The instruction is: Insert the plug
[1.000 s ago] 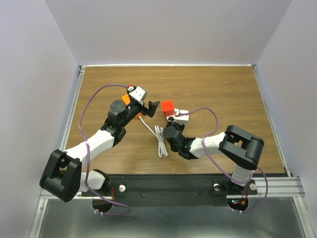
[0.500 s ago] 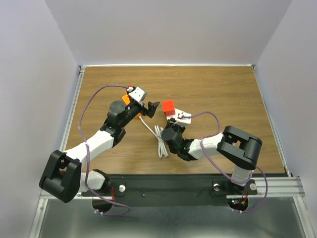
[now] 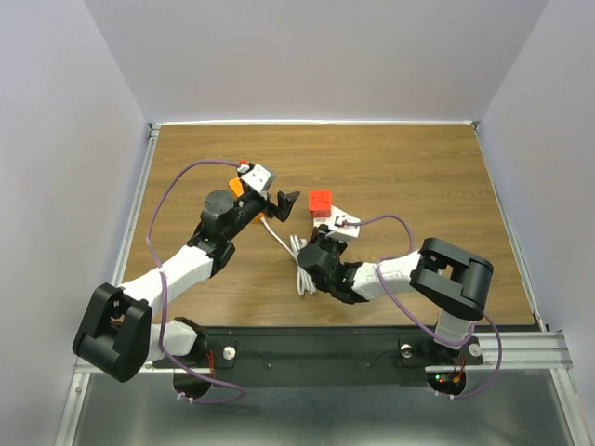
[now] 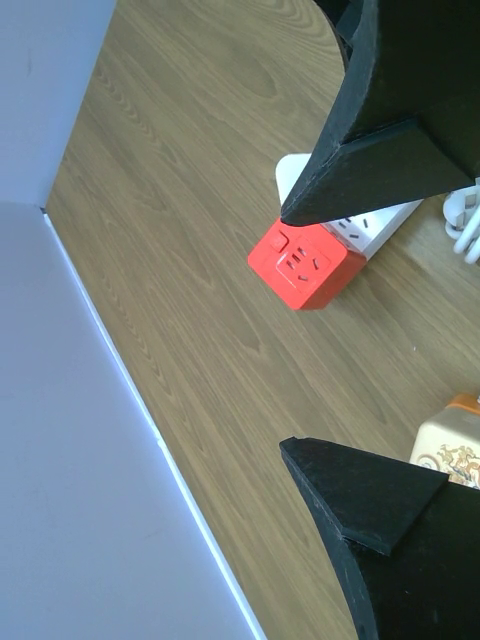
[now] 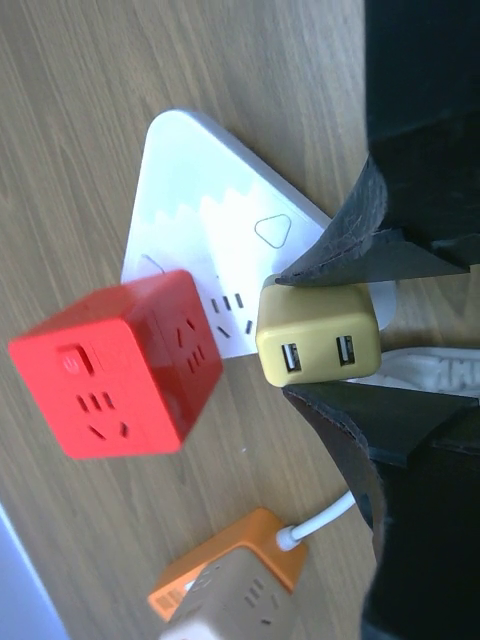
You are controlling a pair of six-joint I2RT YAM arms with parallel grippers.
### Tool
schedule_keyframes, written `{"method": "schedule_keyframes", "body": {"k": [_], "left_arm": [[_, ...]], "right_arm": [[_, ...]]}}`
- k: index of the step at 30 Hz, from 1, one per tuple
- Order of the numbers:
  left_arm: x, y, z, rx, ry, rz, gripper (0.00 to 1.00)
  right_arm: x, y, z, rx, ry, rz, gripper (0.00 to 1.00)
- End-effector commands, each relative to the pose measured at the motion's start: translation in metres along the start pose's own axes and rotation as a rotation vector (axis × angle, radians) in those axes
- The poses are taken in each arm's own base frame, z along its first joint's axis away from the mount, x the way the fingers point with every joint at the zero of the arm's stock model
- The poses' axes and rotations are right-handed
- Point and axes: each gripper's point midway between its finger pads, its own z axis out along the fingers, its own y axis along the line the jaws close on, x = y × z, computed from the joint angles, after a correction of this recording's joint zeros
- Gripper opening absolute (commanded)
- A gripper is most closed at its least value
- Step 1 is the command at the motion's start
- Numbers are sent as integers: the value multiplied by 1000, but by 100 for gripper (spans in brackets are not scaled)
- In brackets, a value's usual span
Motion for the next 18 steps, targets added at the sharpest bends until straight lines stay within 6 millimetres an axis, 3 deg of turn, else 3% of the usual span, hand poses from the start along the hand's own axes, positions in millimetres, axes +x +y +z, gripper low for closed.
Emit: {"method": "schedule_keyframes", "body": {"k": [1, 5, 6, 9, 12, 15, 18], "left_arm": [[-28, 2, -2, -1, -90, 11, 98], [-31, 4, -3, -9, -94, 1, 98], [-30, 4, -3, -10, -93, 1, 98], [-30, 5, -2, -14, -90, -6, 99], [-29, 6, 0, -16, -82, -8, 99], [-26, 7, 2, -21, -72, -12, 99], [-24, 10, 3, -35, -64, -16, 99]], "right_arm": [[95, -125, -55, 107, 410, -661, 1], [55, -81, -41, 80, 266, -637, 1], [36, -66, -37, 79, 207, -624, 1], [1, -43, -33, 93, 100, -598, 1], [-20, -37, -32, 116, 39, -595, 4], [-32, -36, -31, 128, 13, -581, 15], [-36, -38, -32, 133, 4, -574, 33]]}}
